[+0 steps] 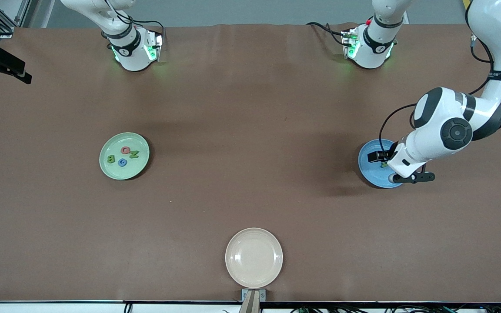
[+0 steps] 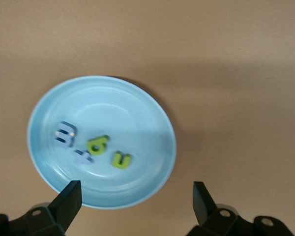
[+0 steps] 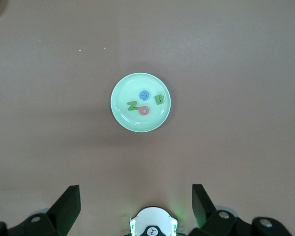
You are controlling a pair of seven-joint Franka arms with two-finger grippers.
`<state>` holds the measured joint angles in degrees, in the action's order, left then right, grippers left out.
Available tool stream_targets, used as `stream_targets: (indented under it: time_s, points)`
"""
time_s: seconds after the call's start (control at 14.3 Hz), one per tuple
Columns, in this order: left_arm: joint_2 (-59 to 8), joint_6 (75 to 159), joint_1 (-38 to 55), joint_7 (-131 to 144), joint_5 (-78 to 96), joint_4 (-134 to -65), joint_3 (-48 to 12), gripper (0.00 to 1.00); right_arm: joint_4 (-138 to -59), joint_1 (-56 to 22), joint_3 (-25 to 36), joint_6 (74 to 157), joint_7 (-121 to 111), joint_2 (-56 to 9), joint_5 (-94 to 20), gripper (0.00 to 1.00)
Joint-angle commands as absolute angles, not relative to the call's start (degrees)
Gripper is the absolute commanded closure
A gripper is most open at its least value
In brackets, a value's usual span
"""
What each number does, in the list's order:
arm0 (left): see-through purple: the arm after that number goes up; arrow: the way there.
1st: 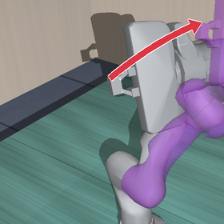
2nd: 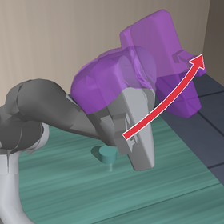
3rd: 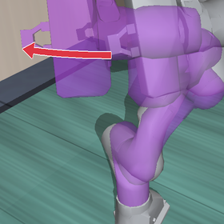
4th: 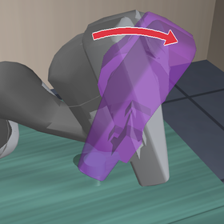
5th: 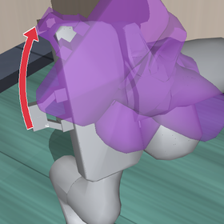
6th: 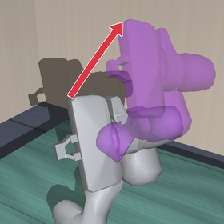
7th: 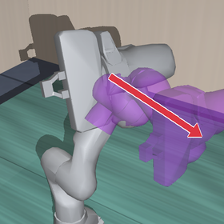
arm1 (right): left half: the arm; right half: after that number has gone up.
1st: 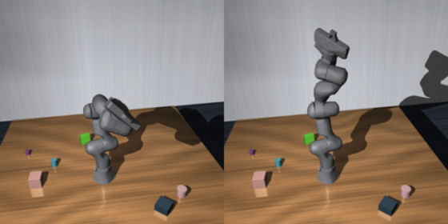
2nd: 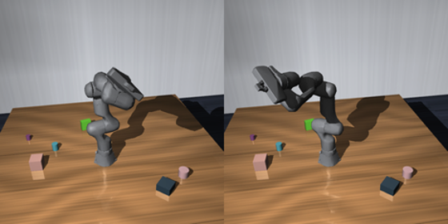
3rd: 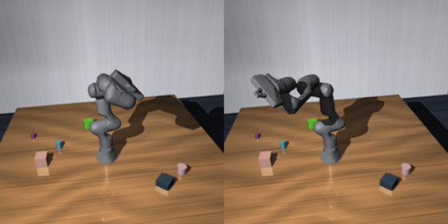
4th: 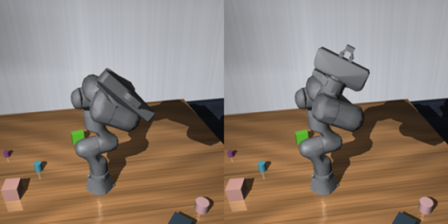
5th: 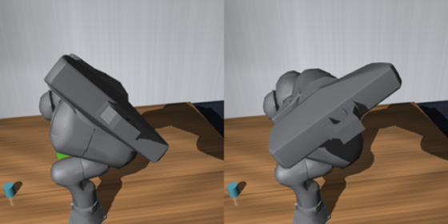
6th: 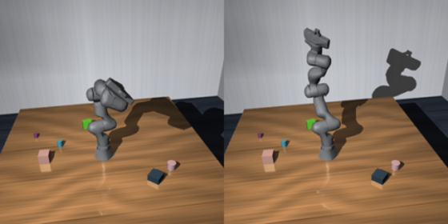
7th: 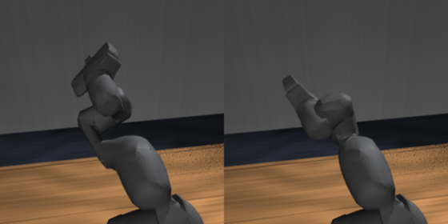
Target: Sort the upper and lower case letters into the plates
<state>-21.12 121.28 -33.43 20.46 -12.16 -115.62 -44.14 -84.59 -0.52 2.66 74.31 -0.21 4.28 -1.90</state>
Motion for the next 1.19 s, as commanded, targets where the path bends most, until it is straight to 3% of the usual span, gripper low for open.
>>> stream_targets:
  time_s: [0.0, 0.49, 0.77, 1.12]
  points:
    - [-16.80, 120.50, -22.11, 17.15, -3.46, -114.97, -33.27, 0.01, -85.08, 0.26, 1.85, 74.53, 0.53, 5.19, -2.81, 0.00]
    - [-14.77, 116.46, 17.88, 9.93, 11.34, -110.66, 9.44, 0.01, -84.64, 0.00, 1.67, 74.53, 0.09, 5.10, -2.99, 0.00]
    - [-11.53, 116.37, 19.69, 9.23, 7.92, -108.64, 12.92, 0.01, -84.55, 0.09, 1.93, 74.53, 0.00, 5.10, -2.81, 0.00]
    - [-1.87, 110.76, 10.91, -2.62, 7.47, -108.63, 12.57, 0.01, -84.55, 0.00, 1.85, 74.71, -0.09, 5.10, -2.46, 0.00]
